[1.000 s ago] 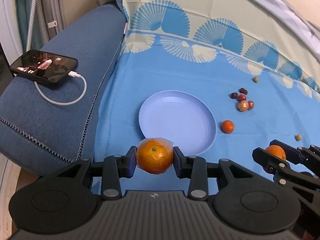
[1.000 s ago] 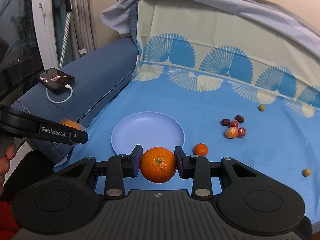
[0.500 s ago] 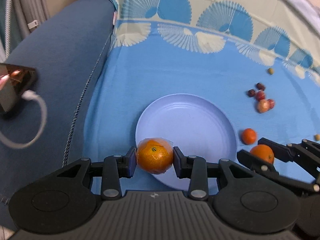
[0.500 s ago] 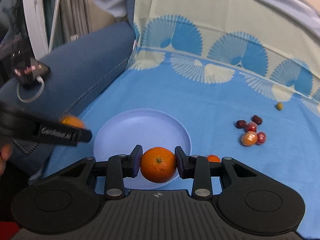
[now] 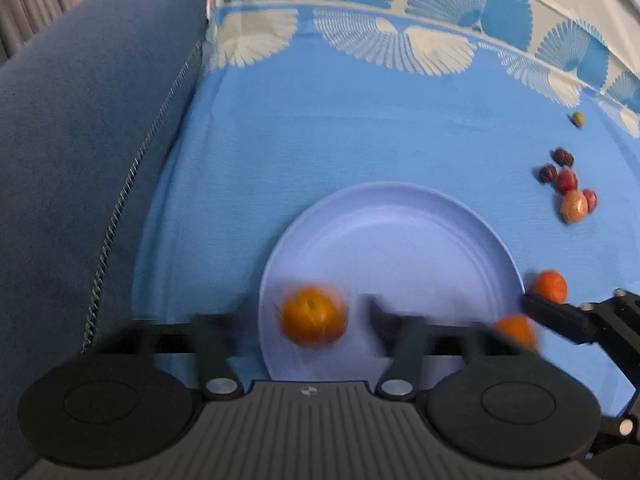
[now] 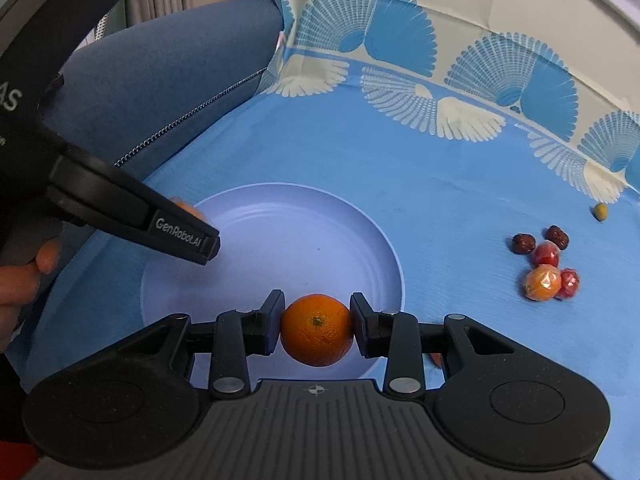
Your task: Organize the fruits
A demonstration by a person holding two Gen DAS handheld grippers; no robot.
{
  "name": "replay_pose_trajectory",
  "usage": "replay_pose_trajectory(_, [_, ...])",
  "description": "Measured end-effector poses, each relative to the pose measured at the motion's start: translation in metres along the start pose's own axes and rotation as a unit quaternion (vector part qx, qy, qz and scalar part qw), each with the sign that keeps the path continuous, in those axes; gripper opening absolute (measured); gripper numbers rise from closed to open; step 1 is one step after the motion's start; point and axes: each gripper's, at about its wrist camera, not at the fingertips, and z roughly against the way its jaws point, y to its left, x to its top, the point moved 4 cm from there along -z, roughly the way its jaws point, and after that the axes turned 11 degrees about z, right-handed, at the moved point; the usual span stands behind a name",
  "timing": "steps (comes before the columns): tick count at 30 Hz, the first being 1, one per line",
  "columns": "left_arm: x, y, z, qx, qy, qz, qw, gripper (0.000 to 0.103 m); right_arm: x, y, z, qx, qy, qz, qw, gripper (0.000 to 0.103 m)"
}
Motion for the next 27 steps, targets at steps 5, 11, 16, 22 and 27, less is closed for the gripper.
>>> replay_pose_trajectory(5, [-0.001,-0.006,0.028,0.002,-0.047,-0.035,0.9983,0.103,0.002,-0.004,0.012,-0.02,-0.015,-0.002,1.0,0.091])
replay_pose_trajectory(11, [-0.038,0.01,0.072,0.013,-0.042,-0.027,0.9987,0.103,-0.02,0.0,0.052,0.013,0.017,-0.051,0.999,0.097])
replay_pose_trajectory(16, [-0.073,0.023,0.107,0.029,-0.031,-0.007,0.9991,0.103,-0.039,0.017,0.091,0.026,0.033,-0.05,0.998,0.1])
replay_pose_trajectory(22, [-0.095,0.027,0.147,0.036,-0.058,0.008,0.9976,0.103,-0.042,0.016,0.137,-0.028,-0.009,-0.043,0.999,0.102])
replay_pose_trajectory(27, [-0.097,0.015,0.178,0.018,-0.084,0.012,0.9962,0.103,-0.05,0.015,0.169,-0.05,-0.038,-0.047,0.997,0.102])
